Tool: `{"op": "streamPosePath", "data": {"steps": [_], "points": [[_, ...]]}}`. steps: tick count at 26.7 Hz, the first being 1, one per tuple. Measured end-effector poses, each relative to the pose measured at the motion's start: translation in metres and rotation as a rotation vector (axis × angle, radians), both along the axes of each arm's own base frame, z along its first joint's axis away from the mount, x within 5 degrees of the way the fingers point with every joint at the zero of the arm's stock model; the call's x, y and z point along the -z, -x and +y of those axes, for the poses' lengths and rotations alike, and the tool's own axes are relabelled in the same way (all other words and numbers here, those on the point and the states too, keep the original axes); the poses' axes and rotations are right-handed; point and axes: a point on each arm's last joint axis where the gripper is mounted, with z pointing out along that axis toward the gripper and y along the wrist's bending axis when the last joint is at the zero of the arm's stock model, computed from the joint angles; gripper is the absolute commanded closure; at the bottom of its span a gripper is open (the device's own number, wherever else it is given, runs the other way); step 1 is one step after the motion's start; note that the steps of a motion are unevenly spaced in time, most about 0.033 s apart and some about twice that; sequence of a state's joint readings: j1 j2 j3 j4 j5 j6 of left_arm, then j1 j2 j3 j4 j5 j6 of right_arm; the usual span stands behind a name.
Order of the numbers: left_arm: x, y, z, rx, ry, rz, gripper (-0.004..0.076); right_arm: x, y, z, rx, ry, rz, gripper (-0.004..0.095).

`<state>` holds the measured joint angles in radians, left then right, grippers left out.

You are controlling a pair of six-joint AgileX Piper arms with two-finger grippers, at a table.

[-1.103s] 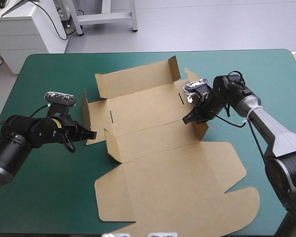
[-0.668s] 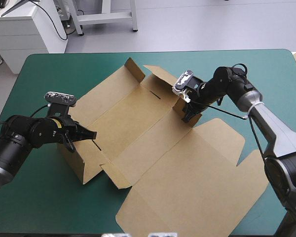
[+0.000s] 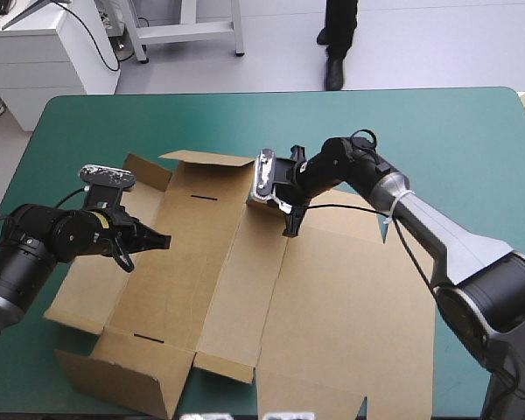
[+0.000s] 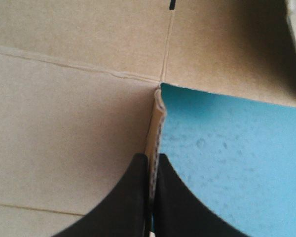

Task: Fold the box

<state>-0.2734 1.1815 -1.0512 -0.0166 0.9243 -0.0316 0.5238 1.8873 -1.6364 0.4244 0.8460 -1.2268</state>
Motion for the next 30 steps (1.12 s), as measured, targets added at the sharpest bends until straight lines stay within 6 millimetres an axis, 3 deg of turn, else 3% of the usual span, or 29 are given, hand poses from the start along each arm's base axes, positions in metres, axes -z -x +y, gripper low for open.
{"op": "streamPosePath", "data": {"steps": [3,8,10,14,17,24,30], "points": [[0.000,0.000,0.000,0.000,0.000,0.000,0.0731,0.002,0.007,0.017,-0.070,0.014,-0.022,0.0929],[0.000,0.000,0.000,0.000,0.000,0.000,0.0731,0.002,0.007,0.017,-0.045,0.030,-0.020,0.0915],[0.000,0.000,0.000,0.000,0.000,0.000,0.0731,0.002,0.006,0.015,-0.016,0.037,-0.014,0.0844],[0.000,0.000,0.000,0.000,0.000,0.000,0.0731,0.001,0.003,0.015,-0.001,0.033,-0.035,0.0599],[0.000,0.000,0.000,0.000,0.000,0.000,0.0731,0.001,0.003,0.015,0.004,0.032,-0.044,0.0538],[0.000,0.000,0.000,0.000,0.000,0.000,0.0731,-0.006,0.005,0.012,0.075,0.013,-0.012,0.0630],[0.000,0.000,0.000,0.000,0.000,0.000,0.0731,-0.044,0.016,-0.008,0.202,-0.020,-0.050,0.0851]]}}
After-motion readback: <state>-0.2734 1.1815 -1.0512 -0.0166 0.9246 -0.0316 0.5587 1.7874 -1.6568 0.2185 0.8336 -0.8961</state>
